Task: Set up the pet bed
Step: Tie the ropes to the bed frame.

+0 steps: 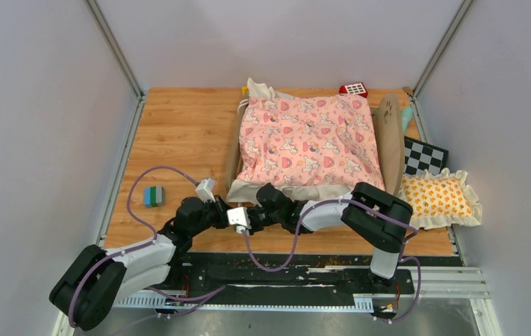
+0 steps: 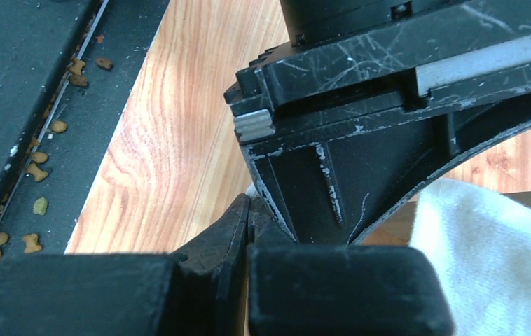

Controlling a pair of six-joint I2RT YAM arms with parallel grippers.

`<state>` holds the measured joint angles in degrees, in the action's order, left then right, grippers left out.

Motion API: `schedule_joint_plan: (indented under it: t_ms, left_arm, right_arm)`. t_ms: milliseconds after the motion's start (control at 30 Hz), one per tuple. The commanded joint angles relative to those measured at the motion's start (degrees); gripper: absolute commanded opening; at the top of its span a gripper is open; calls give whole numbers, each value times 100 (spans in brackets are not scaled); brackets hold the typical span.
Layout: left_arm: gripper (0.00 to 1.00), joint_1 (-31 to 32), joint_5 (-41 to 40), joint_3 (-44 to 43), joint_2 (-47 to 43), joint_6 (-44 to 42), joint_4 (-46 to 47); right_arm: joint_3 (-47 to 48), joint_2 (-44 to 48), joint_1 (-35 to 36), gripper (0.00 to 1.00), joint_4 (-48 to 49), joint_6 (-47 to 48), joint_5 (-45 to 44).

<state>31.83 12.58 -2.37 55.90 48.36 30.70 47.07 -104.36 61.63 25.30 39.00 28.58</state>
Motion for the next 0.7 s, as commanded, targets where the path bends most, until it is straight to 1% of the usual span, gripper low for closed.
schedule_joint_plan:
  t_ms: [0,67,133,200,300,467,533,667]
  left_arm:
    - [17,24,168,-87,70,-142,116]
    - [24,25,102,-105,-53,-138,-1]
    - [33,25,-12,-155,-249,-161,-217]
    - [39,25,-100,-222,-466,-205,-448]
    - [53,25,-249,-328,-759,-262,-808]
    - [69,25,-537,-509,-1003,-343,-1182]
    - [73,25,-611,-558,-992,-365,-1162]
    - [74,17,-716,-664,-705,-459,-1124]
  right_arm:
    - [-93,320,34,0,462,-174,-48]
    - [-153,356,34,0,417,-176,-94]
    - [-224,387,34,0,378,-184,-135]
    - [-288,413,34,0,348,-198,-158]
    - [-366,453,29,0,316,-200,-160]
    - [-491,500,33,0,376,-245,-199]
    - [-534,530,34,0,412,-269,-171]
    - [-613,586,34,0,482,-304,-183]
